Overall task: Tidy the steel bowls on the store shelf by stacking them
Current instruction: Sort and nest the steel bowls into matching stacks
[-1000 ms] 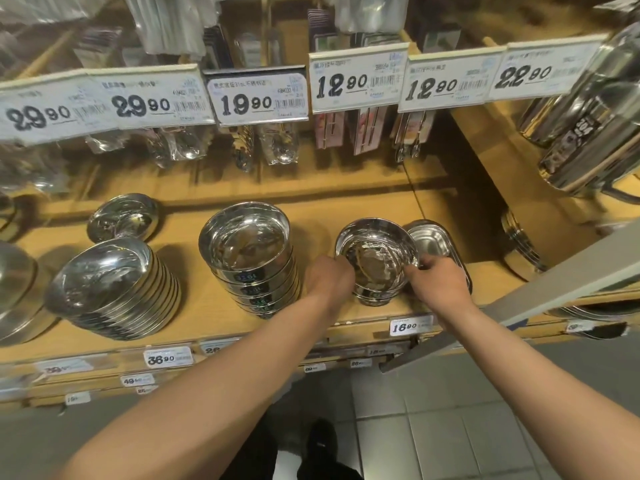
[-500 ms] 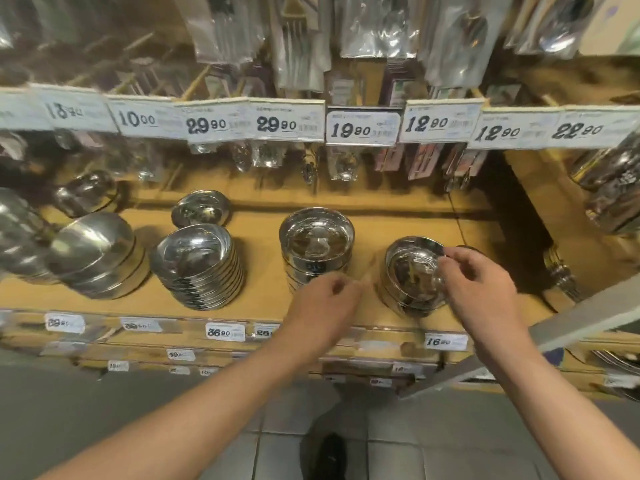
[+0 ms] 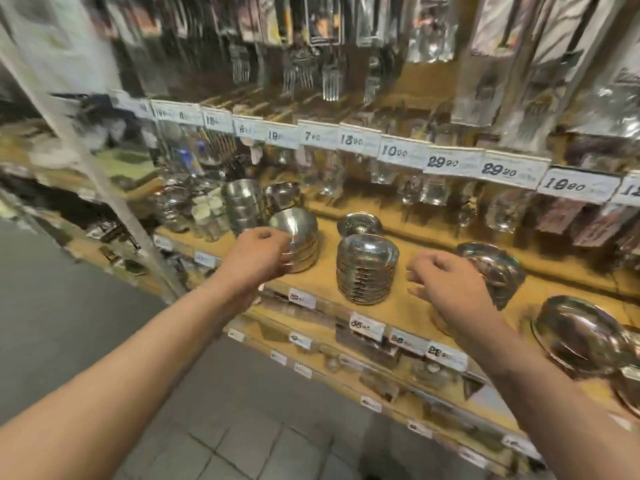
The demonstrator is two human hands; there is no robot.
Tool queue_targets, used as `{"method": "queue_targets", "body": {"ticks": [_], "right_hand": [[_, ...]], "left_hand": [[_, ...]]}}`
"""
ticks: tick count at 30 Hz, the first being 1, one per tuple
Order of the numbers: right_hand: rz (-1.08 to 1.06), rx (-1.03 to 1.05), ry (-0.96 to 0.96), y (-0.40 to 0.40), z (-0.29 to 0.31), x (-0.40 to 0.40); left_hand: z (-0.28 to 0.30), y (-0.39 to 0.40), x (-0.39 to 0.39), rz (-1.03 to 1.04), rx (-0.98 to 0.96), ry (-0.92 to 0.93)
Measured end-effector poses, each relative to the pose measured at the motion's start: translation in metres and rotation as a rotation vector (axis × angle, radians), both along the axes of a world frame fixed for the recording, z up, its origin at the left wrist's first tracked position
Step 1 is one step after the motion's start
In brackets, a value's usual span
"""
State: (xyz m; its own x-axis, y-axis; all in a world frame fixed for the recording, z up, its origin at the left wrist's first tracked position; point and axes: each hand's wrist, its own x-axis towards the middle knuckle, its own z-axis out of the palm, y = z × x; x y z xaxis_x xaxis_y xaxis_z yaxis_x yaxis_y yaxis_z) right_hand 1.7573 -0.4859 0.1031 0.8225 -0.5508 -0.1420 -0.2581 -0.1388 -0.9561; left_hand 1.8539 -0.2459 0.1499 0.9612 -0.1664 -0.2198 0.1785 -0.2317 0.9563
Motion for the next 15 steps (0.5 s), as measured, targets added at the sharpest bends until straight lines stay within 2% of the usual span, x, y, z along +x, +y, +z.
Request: {"method": "queue_targets", "body": {"ticks": [6, 11, 15], "right_hand": [[0.077, 0.069, 0.004, 0.022, -0.003, 0.047], [0.156, 0.094, -0.040, 0.031, 0.005, 0.120], [0.237, 0.101, 0.003, 0.044, 0.007, 0.183]], "left_hand": [[0.003, 0.041, 0.037, 0.088, 0.037, 0.007], [0.000, 0.050, 0.093, 0.115, 0.012, 0.022], [0.006, 0.060, 0.144, 0.122, -0.004, 0.013]]}}
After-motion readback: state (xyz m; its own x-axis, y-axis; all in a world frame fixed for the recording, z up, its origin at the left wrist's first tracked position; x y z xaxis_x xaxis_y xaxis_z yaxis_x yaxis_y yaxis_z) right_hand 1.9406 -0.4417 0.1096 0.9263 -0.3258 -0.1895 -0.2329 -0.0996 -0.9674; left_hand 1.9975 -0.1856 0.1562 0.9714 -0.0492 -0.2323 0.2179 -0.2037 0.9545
